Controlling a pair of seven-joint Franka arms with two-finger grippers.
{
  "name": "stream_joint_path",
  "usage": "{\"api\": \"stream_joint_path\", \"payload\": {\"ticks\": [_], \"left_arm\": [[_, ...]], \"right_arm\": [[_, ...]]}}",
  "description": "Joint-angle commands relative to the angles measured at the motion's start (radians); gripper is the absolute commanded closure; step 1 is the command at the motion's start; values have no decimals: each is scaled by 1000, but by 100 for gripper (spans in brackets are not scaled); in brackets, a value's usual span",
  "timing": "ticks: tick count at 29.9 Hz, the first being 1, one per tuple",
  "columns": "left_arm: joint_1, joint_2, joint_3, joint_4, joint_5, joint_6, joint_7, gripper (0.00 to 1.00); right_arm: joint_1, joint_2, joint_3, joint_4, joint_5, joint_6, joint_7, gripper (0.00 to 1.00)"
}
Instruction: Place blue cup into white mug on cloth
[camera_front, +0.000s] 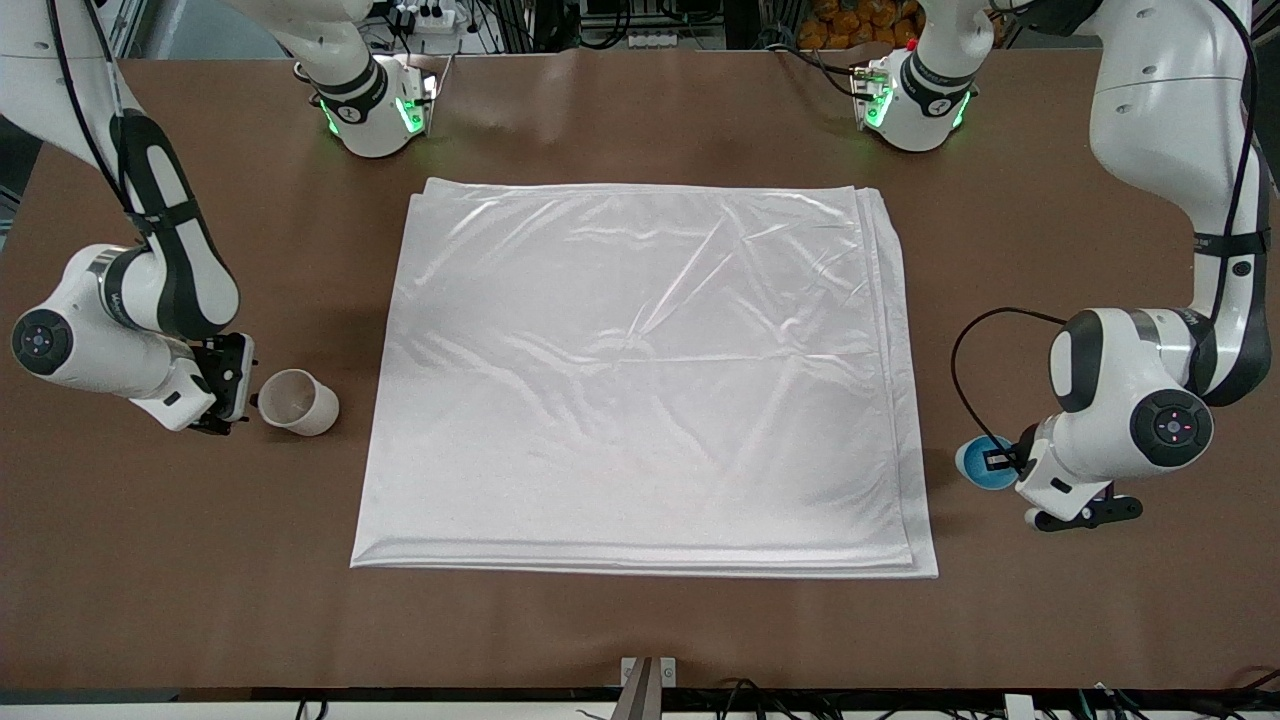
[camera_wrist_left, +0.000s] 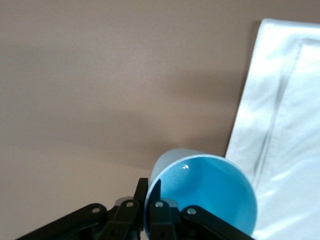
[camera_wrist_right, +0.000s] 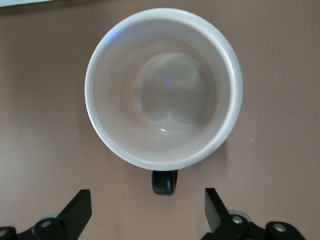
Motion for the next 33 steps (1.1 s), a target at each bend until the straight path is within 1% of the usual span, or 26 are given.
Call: {"api": "stream_joint_path", "payload": {"ticks": [1, 8, 16, 17, 20, 22, 24, 25, 26, 33], "left_arm": [[-2, -22, 1, -4, -38, -11, -14, 100], [0, -33, 1, -4, -39, -15, -14, 100], [0, -36, 1, -4, -55, -17, -14, 100], [0, -36, 1, -4, -55, -17, -14, 100], [0, -36, 1, -4, -55, -17, -14, 100], [0, -39, 1, -4, -55, -17, -14, 100], [0, -39, 1, -4, -56, -17, -14, 100], [0, -39, -1, -4, -56, -17, -14, 100], [0, -39, 1, -4, -56, -17, -14, 100], [4, -39, 1, -4, -55, -17, -11, 100]], "right_arm": [[-23, 37, 17, 11, 12, 18, -37, 0], [-31, 72, 15, 15, 127, 40, -160, 0], [-26, 80, 15, 15, 140, 49, -180, 0], [-28, 80, 15, 15, 140, 49, -180, 5], [-28, 80, 15, 15, 141, 49, -180, 44], [-28, 80, 15, 17, 143, 49, -180, 62], [-28, 78, 17, 21, 144, 49, -180, 84], [-25, 78, 17, 26, 144, 49, -180, 93], [-25, 78, 17, 29, 144, 49, -180, 100], [-26, 69, 18, 50, 144, 38, -181, 100]]}}
